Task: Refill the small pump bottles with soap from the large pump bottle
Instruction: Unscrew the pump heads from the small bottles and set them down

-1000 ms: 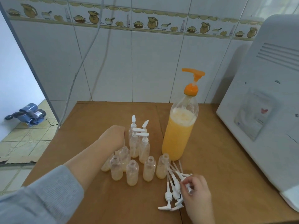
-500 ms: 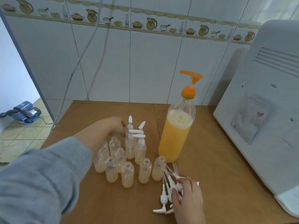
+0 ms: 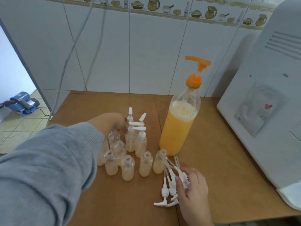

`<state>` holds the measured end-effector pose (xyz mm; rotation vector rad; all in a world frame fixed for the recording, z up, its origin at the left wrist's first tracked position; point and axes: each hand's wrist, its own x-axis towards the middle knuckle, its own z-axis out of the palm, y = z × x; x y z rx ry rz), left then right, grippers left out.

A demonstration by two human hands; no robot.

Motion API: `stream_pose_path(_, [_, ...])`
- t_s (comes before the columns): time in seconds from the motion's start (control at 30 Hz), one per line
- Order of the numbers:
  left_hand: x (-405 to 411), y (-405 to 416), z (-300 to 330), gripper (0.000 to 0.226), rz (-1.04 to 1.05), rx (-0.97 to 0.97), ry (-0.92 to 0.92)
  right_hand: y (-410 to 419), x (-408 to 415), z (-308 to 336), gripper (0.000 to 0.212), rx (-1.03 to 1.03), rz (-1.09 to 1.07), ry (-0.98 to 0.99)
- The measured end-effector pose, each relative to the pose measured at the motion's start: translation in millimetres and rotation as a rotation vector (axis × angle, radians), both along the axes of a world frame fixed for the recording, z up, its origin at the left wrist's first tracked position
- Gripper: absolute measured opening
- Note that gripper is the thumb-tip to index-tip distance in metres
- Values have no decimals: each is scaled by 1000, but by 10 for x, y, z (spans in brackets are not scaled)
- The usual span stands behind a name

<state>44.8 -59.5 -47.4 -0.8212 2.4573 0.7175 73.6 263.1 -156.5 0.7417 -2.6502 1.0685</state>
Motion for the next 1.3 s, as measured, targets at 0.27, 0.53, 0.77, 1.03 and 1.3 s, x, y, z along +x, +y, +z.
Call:
stream_pose_path(0.27, [-59, -37, -74, 48, 14, 88, 67, -88, -57, 218, 29, -87, 32, 30])
stream_pose_path(0.53, [95, -194, 77, 50, 390, 185, 759, -356, -130, 785, 27, -330, 92, 67])
stream_pose_path(0.77, [741, 428, 541, 22, 304, 451, 1213, -898, -130, 1853, 14, -536, 237, -246])
stream_pose_path(1.03, [1088, 855, 543, 20, -66, 369, 1038, -1214, -114, 2140, 18, -444, 276, -448])
stream_pose_path(1.3, [1225, 734, 599, 19, 4, 520, 1088, -1024, -132, 2250, 77, -521, 453, -590])
